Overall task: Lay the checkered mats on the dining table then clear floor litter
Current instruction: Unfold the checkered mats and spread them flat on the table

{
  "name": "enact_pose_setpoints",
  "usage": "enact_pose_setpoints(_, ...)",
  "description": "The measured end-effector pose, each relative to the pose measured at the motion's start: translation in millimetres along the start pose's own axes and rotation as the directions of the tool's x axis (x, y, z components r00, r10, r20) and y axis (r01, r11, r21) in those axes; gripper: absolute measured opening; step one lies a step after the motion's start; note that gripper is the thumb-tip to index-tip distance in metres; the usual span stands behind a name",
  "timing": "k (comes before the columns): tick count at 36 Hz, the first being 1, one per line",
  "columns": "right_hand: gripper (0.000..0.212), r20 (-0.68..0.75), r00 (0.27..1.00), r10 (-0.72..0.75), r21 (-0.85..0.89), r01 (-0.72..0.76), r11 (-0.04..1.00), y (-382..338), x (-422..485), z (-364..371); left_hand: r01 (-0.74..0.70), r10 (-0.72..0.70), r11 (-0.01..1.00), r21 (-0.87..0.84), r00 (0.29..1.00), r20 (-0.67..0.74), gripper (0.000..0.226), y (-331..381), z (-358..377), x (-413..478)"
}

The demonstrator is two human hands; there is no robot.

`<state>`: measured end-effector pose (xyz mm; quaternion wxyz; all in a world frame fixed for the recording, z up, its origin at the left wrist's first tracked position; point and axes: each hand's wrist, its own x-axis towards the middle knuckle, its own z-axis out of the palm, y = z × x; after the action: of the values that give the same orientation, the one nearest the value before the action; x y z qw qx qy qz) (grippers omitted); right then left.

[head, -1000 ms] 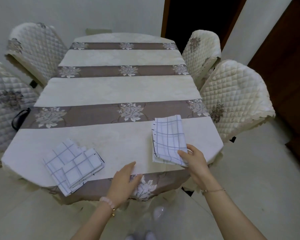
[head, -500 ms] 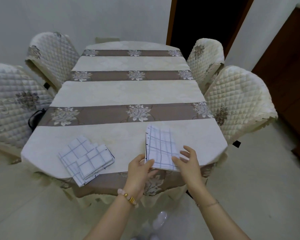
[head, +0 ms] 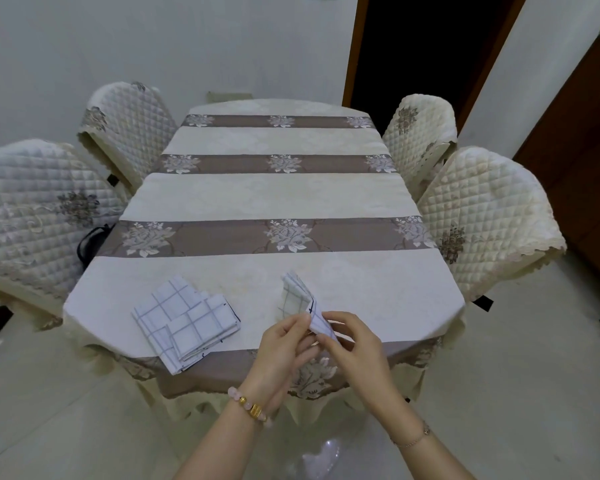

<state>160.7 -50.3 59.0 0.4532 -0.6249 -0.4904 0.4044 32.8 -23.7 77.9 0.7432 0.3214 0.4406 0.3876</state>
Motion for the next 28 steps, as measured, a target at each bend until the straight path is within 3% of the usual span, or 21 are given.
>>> enact_pose_setpoints(8,0.007,-0.018,0.999,0.042,0.13,-0.039,0.991,-2.1,-1.1,0.5,-0.029,0.027,0.998,-0.055,0.999,-0.025,0.019,0.2,0.6,-0.7)
enact_pose_setpoints(11,0.014,-0.106,0.994,0.016,0.164,0.002,0.986,-1.7,1.6,-1.0,-0.054,0.053,0.996,-0.07,0.999,-0.012,0.016,-0.8,0.9,0.8)
enact_pose_setpoints(14,0.017,-0.199,0.98,0.024,0.215,0.02,0.976,-2.5,6.5,-4.4,-0.103,0.098,0.993,-0.052,0.991,-0.093,0.019,-0.5,-0.2,3.4)
enact_pose_setpoints(17,0.012,-0.273,0.953,0.134,0.356,-0.029,0.934,4.0,13.2,-13.2,-0.152,0.147,0.988,-0.014,0.969,-0.2,0.016,-1.1,-9.6,5.8)
enact_pose_setpoints(21,0.002,-0.271,0.913,0.304,0.501,-0.136,0.855,19.9,14.4,-22.9,-0.167,0.152,0.986,-0.015,0.928,-0.34,0.009,-6.5,-30.8,5.8)
enact_pose_setpoints(24,0.012,-0.226,0.887,0.402,0.581,-0.209,0.787,32.8,11.7,-25.7,-0.143,0.114,0.989,-0.036,0.896,-0.429,0.004,-15.4,-45.8,5.0)
enact_pose_setpoints(28,0.025,-0.138,0.851,0.507,0.56,-0.355,0.749,50.8,3.9,-25.3,-0.118,0.081,0.992,-0.042,0.86,-0.504,0.002,-30.1,-62.8,5.1)
